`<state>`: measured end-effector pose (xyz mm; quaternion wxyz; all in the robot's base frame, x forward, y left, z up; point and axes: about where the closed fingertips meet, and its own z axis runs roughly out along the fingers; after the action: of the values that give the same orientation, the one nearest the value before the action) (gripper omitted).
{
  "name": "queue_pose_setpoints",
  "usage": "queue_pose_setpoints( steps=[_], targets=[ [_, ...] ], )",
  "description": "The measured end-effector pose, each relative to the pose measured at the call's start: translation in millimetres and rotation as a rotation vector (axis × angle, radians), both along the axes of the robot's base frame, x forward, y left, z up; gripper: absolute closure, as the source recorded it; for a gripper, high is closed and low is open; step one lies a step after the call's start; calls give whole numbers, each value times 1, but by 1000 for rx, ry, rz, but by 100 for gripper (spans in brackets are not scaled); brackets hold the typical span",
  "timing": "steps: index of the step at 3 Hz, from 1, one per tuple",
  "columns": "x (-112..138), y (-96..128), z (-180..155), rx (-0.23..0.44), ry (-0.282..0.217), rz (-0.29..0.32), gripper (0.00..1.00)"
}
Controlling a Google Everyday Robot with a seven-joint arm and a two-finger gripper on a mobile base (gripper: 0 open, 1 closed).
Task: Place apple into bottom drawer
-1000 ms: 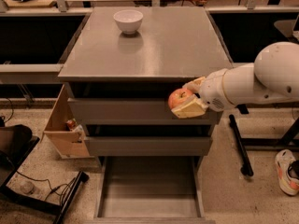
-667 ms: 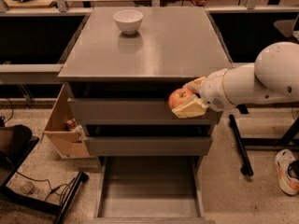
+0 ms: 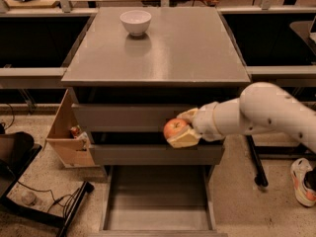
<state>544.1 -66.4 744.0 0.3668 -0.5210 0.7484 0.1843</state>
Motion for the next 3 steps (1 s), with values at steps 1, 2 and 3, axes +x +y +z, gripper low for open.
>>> queue_pose_setpoints(
  steps=[1,2,3],
  targets=[
    [-12,7,-78,36,28,23,100],
    [-13,3,-162,54,52,44,100],
    [-12,-2,-219,74,89,46,100]
  ],
)
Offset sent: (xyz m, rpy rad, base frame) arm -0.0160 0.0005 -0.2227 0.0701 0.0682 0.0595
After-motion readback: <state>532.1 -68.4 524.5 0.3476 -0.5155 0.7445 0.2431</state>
